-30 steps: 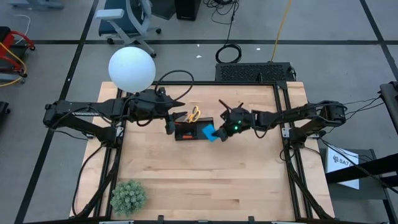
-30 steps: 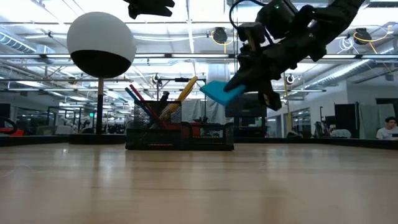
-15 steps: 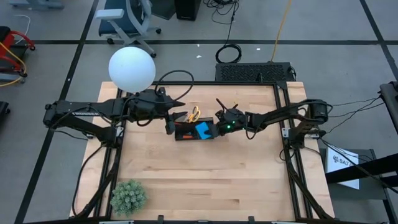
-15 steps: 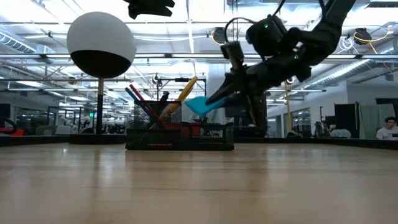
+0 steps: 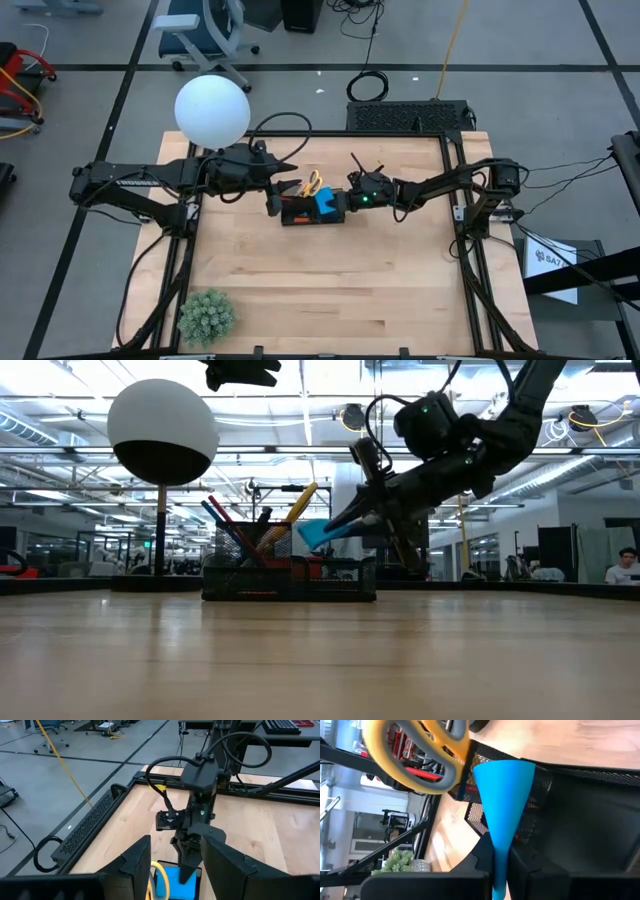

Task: Pick and place office supplies into organizer
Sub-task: Put the blue sticky notes into the black organizer

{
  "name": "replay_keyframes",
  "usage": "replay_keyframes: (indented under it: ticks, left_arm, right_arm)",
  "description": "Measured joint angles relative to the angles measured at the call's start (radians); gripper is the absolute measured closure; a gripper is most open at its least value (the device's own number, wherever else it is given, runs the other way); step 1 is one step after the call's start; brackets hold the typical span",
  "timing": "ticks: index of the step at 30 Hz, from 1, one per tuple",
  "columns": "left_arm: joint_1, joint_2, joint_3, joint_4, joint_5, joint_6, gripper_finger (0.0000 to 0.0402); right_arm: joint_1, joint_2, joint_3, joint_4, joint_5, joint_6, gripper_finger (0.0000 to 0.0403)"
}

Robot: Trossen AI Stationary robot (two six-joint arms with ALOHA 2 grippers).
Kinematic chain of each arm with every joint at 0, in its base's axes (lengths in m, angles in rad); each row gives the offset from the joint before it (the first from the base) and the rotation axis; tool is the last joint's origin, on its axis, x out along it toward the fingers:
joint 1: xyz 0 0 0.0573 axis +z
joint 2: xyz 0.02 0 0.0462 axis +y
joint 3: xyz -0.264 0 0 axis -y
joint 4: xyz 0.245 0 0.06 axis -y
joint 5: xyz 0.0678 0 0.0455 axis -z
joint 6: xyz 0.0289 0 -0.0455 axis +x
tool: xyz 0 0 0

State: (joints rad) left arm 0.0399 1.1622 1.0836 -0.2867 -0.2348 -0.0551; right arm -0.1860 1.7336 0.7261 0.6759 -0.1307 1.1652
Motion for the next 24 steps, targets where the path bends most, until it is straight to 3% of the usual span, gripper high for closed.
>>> replay_keyframes:
  ticks: [8,19,24]
  left_arm:
    - [0.000,0.000,0.000,0.000,0.000,0.005,0.0231]
    - [0.000,0.000,0.000,0.000,0.000,0.005,0.0231]
    - [0.000,0.000,0.000,0.000,0.001,0.005,0.0231]
  right_arm:
    - [-0.004,0.000,0.000,-0.016,-0.001,0.020,0.0346]
    - [-0.005,0.000,0.000,-0.015,-0.001,0.003,0.0332]
    - [-0.008,0.000,0.000,-0.015,-0.001,0.002,0.0295]
